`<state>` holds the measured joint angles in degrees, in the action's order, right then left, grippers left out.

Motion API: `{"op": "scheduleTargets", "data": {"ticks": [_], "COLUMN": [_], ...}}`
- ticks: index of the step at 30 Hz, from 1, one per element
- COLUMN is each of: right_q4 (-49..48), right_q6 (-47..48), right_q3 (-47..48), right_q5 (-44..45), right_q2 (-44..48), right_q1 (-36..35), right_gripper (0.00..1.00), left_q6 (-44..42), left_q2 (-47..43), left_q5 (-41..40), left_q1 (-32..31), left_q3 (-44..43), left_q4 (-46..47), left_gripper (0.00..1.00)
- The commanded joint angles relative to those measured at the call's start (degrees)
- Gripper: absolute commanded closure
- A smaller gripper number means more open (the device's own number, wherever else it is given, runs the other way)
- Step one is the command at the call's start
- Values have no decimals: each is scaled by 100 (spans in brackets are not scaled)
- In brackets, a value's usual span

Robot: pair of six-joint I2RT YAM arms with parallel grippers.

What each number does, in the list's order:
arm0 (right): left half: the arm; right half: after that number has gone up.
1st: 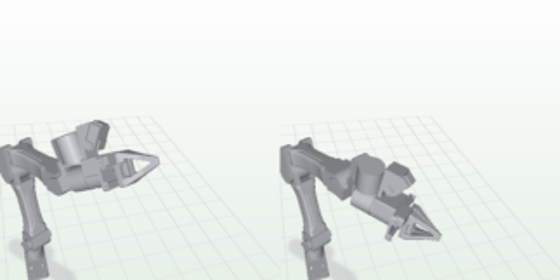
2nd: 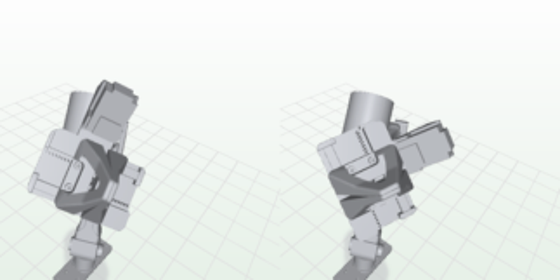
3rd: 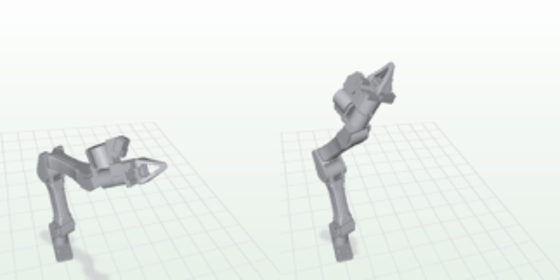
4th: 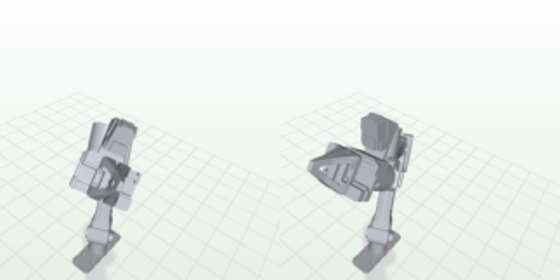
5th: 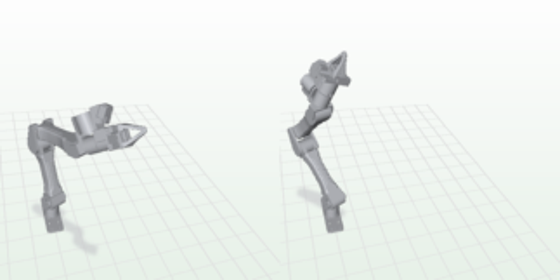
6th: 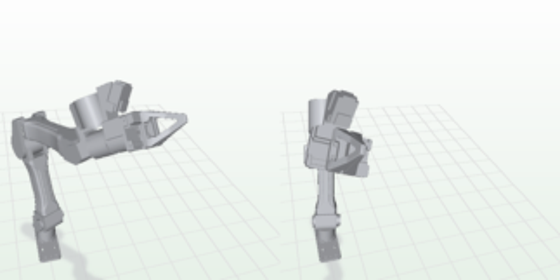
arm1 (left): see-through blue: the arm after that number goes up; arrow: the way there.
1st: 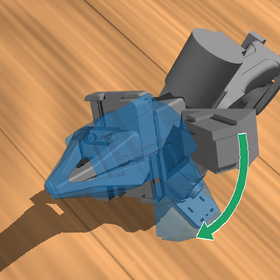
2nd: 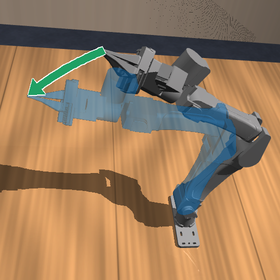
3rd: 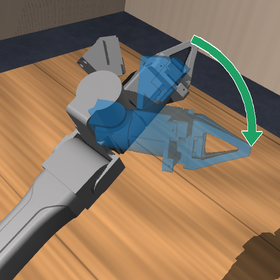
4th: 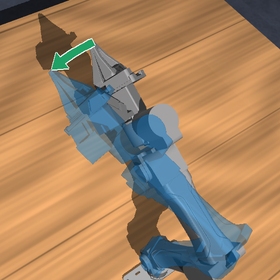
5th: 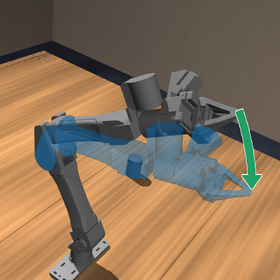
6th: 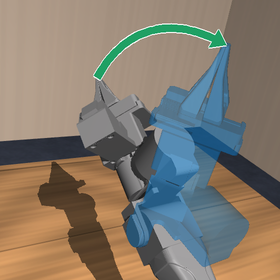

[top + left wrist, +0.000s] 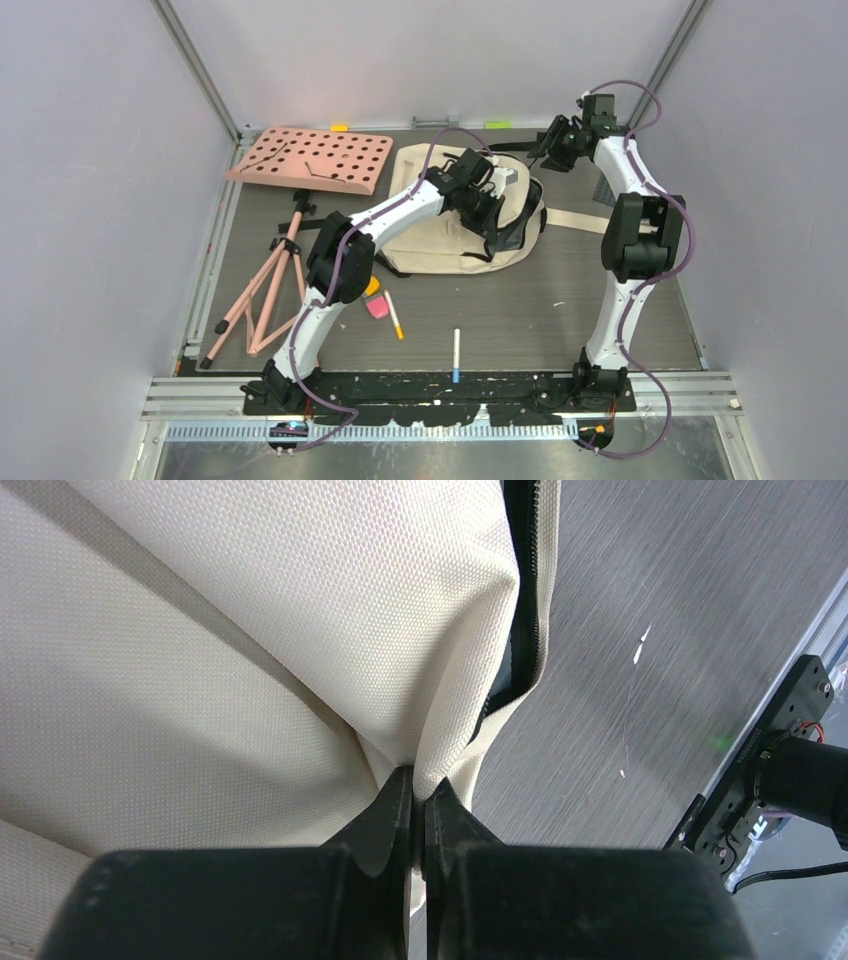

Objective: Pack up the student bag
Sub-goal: Zip the student bag at the center of the board.

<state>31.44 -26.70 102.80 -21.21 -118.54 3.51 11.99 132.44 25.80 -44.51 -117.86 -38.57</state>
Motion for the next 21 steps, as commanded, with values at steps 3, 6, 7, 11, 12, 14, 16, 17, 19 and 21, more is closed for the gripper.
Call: {"op": "scheduleTargets", "data": {"ticks": [3,6,7,11,12,14,16,17,19,21], "right_q4": [133,140,141,130,116,98,153,165,110,41], "right_q6": [108,112,112,121,121,128,133,115,64,48], "right_q3": [487,526,528,554,554,573,653,671,620,489], "right_q5": [-223,-281,-314,-404,-395,-379,-368,-367,-354,-327], "right_q2": [-208,-256,-270,-261,-233,-144,-28,81,301,541], "right_q1": [-23,-33,-34,-34,-34,-34,-34,-34,-34,-41], "right_gripper": [50,58,64,97,98,99,99,99,99,99], "left_q6": [114,141,145,146,146,146,102,99,219,542], "left_q2": [49,70,63,47,37,7,-38,-63,-153,-320], "left_q5": [320,329,329,308,300,266,259,240,236,289], "left_q1": [-49,-49,-49,-51,-49,-42,-15,6,89,189], "left_q3": [-140,-145,-149,-211,-248,-336,-414,-483,-614,-666], "left_q4": [-347,-338,-332,-346,-365,-403,-430,-473,-440,-176], "left_gripper": [100,100,100,98,95,81,61,51,44,40]}}
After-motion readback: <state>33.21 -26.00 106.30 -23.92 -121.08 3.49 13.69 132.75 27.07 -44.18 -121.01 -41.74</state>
